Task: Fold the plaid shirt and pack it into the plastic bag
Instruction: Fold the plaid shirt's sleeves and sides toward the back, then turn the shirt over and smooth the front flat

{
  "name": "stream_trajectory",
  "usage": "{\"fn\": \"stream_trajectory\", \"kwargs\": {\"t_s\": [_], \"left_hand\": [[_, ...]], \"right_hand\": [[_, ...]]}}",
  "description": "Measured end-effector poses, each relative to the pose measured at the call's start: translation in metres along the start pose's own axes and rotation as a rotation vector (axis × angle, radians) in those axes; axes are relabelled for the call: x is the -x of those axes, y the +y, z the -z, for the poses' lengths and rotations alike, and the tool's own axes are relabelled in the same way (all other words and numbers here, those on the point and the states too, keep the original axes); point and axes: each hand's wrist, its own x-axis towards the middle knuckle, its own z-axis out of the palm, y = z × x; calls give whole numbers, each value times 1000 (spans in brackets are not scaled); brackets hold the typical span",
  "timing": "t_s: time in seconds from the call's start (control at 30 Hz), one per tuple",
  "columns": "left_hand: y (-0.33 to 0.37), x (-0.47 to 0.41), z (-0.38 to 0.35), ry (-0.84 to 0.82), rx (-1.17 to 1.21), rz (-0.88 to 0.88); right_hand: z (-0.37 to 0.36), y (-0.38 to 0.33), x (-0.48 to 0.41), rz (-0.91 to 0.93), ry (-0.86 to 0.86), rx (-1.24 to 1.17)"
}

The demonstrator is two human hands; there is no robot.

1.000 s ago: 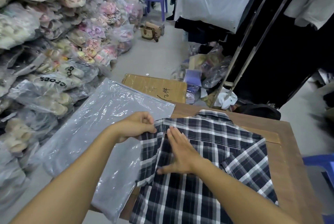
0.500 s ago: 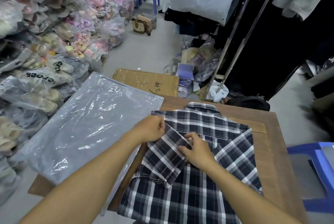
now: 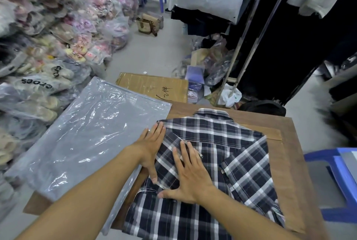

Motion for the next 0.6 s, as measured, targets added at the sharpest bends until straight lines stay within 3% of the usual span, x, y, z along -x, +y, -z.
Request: {"fn": "stream_trajectory", "kwargs": {"t_s": [0.07,0.13,0.23,0.3,0.37,0.47,0.6], "left_hand": [[3,1,2,-22,21,8],[3,2,7,12,183,1],[-4,5,21,201,630,22],[-5,3,27,384,769,93],[-4,-2,30,490,838,252],[2,-7,33,430,972,493],[10,-12,44,360,994,581]], "right_hand": [[2,0,2,22,-14,-48],[13,5,5,37,-11,-246],[31,37,17,-31,234,-524],[37,75,26,-196,450,-532],[42,115,36,-462,544,-535],[48,164,55,-839,531,-602],[49,194,69,-992,433,-911]]}}
